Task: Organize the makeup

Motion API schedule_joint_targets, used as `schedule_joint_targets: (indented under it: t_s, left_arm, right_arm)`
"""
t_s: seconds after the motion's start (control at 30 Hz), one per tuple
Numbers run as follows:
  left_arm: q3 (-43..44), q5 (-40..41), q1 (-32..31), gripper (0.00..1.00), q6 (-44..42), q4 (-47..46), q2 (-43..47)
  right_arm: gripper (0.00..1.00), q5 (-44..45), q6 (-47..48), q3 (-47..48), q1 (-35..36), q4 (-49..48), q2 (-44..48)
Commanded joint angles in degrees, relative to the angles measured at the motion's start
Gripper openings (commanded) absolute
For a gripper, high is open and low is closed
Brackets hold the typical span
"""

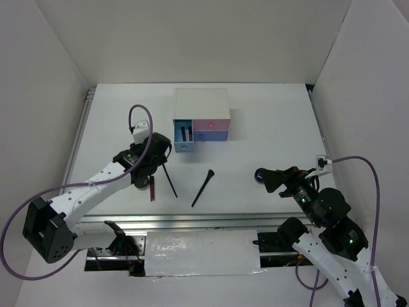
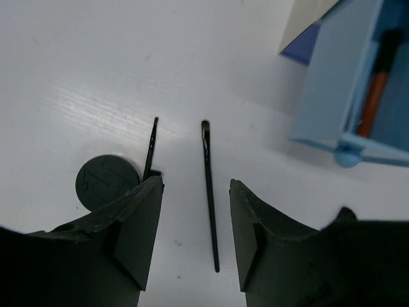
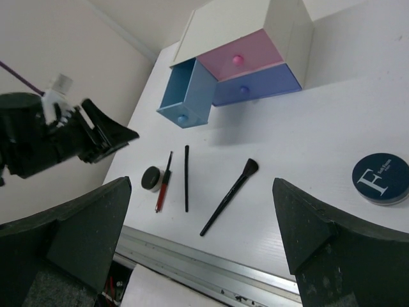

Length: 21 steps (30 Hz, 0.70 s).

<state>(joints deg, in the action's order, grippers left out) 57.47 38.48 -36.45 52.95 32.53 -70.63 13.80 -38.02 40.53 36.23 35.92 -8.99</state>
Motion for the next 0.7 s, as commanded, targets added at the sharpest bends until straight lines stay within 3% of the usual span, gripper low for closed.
schedule_joint_targets:
  t_s: [0.0,0.37,0.67]
  left_arm:
    - [-8.1,-3.2,-0.8,0.59,5.1,-0.2,2.4]
    - [-20.5,-5.9,-0.9,0.58,7.9,-5.2,-1.5]
    - [-22.3,-7.2,-1.4,0.53,7.7,-8.4,-4.2]
  right_arm:
    - [0.99,-3.1,-0.2,-1.2,0.2,-4.8,-0.7]
    - [0.99,-2.7,0.4,-1.9,0.2,-5.0,-1.7]
    - [0.99,-3.3,0.7,-2.0,0.2,-6.3,-3.4]
